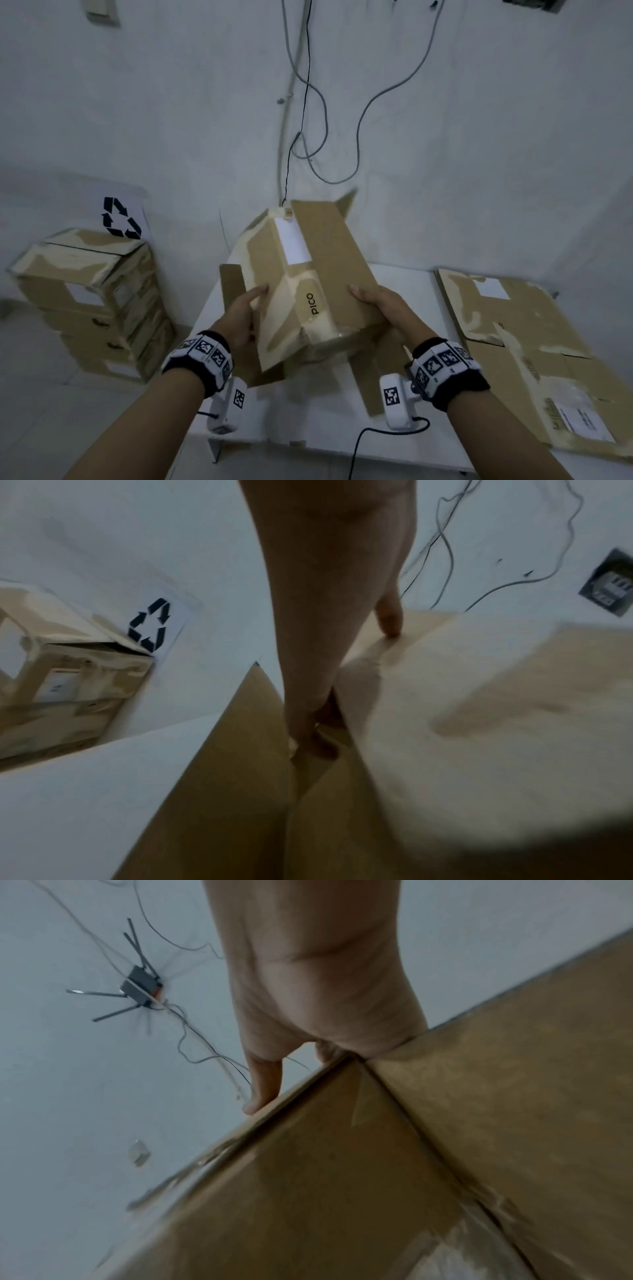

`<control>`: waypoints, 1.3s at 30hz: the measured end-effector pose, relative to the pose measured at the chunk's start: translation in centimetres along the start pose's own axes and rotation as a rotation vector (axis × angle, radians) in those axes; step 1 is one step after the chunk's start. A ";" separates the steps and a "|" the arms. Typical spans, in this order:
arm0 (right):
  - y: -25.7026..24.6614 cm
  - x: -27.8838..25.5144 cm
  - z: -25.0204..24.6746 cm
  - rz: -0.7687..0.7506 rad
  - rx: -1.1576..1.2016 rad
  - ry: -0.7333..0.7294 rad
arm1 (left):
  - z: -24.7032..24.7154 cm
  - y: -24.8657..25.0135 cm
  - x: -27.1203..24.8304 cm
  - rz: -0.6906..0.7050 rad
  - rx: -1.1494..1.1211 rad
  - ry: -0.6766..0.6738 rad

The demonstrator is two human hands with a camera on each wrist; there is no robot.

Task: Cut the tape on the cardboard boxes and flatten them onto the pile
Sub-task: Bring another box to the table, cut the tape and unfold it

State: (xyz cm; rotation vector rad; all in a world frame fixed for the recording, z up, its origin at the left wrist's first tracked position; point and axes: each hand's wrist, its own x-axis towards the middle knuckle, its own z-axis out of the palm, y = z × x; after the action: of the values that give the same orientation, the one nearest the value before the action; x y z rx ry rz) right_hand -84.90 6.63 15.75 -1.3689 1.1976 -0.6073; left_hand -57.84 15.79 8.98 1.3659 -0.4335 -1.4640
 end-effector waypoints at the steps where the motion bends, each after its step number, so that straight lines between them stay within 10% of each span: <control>1: 0.3 0.7 0.2 0.021 0.025 0.017 | -0.1 0.7 0.4 0.041 0.005 0.017; 5: 1.8 2.9 1.4 0.053 0.058 0.090 | -1.5 5.1 1.0 0.206 0.097 0.131; 11: 2.5 5.9 2.1 0.104 0.067 0.230 | 2.9 8.3 1.0 0.365 0.234 -0.075; 15: 3.5 7.2 2.2 0.161 0.022 0.297 | 8.3 5.7 4.1 0.573 0.713 -0.068; 20: 3.2 7.0 2.3 0.211 -0.066 0.342 | 11.6 1.5 6.8 0.510 1.033 0.093; 33: 3.0 4.9 2.6 0.139 -0.117 0.306 | 9.8 -0.2 8.8 0.526 0.554 0.145; 39: 2.7 5.0 2.5 0.110 -0.146 0.325 | 3.8 0.5 5.5 0.516 1.327 0.380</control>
State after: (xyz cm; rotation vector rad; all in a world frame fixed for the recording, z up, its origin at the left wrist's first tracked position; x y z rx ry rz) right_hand -81.77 3.63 11.33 -1.3475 1.5943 -0.6935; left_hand -59.94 9.60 7.66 2.2170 -1.5182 -0.3376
